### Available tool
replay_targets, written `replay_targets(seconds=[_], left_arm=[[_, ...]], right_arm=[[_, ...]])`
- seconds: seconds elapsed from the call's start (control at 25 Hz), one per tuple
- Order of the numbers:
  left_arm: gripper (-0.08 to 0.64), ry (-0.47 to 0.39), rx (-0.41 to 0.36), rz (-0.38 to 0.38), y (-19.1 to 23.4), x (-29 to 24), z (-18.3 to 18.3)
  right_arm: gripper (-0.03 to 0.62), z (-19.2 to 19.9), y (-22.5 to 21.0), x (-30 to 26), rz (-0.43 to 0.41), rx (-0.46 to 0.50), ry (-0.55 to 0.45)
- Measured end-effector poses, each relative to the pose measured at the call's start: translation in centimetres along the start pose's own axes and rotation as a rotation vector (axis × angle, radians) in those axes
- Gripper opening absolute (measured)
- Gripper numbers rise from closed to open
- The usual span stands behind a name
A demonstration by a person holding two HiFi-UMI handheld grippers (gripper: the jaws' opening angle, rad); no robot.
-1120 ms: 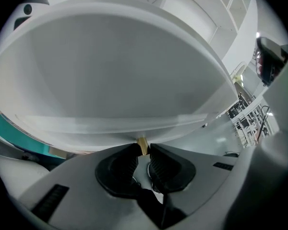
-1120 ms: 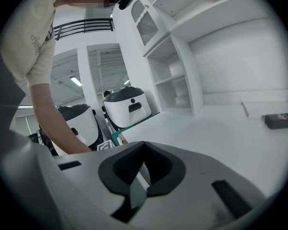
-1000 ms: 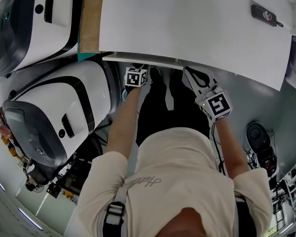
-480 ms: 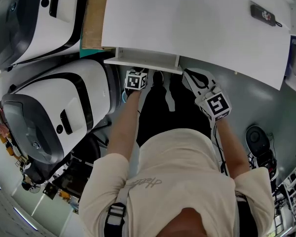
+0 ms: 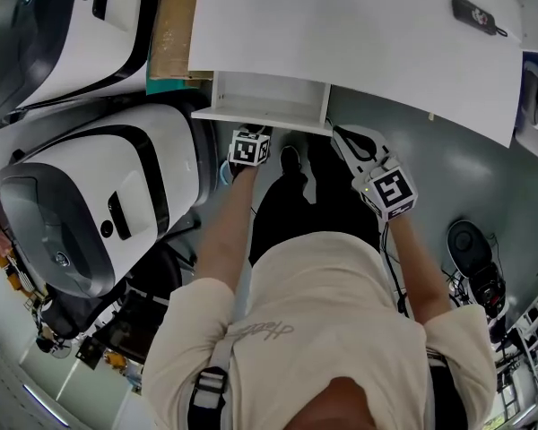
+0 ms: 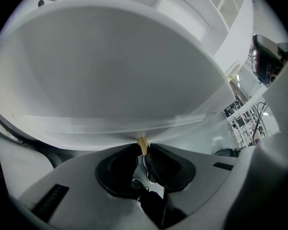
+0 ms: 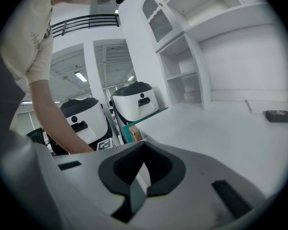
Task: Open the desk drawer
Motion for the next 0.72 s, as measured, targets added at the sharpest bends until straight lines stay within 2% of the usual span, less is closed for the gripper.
replay_targets(seconds=[0.32,0.72], left_arm=[[0.083,0.009,-0.024,0.027,-0.2,1.5,3.0],[0.08,0.018,-0.04,0.047,-0.4,2.4,4.2]], right_arm=[[0.002,1.1,4.7,0.7,0.035,-0.001,-0.001],[0.002,1.9,7.5,2.3,0.107,-0.002,-0.001]])
Point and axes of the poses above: the fingertips, and each gripper's own axes: x backward along the fingers, y to its left, z out of its underside, the point moved 9 cm from there along x, backward along the fingers, and after that the axes turned 8 degrees about -y, right-handed, at the moved point
